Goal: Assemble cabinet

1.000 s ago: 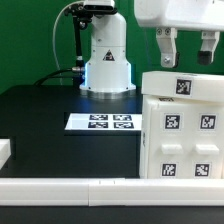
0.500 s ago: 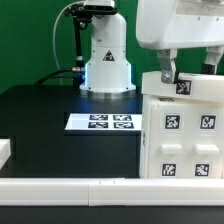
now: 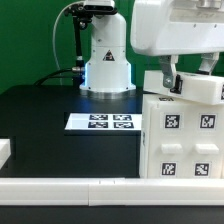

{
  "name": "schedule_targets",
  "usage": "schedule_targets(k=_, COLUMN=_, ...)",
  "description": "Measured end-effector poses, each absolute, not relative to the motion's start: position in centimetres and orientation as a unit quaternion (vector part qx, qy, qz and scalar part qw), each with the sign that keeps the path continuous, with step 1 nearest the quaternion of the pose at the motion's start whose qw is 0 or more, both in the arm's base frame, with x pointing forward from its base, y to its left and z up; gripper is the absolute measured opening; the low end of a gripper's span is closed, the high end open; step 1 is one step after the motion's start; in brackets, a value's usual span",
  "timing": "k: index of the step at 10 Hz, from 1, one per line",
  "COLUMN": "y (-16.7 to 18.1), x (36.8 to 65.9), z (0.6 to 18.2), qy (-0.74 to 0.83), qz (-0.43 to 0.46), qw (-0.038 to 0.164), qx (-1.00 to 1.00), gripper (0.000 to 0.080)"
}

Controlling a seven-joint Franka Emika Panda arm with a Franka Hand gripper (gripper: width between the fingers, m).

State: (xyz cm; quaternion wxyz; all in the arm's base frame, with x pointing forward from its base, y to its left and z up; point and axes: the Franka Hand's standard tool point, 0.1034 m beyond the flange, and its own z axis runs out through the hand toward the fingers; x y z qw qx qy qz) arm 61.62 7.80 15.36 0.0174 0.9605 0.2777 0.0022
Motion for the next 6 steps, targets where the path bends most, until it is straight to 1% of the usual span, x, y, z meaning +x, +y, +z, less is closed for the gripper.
schedule_targets(k=2, y=7.79, x=61.59, z=15.34, qy=0.185, qz=0.004, qw=0.017, qx=0.983, gripper=0.0554)
schedule_targets(k=3, y=7.82, x=61.67, z=15.28, qy=0.101, qz=0.014, qw=0.018, qx=0.995, gripper=0.0554)
schedule_targets(k=5, y=7.83, x=61.41, z=15.25, qy=-0.096, qz=0.037, qw=0.011, qx=0.995, gripper=0.0554)
schedule_targets(k=6, y=7.99, x=61.52, z=15.35, qy=-0.158, qz=0.040, qw=0.008, qx=0.987, gripper=0.0555)
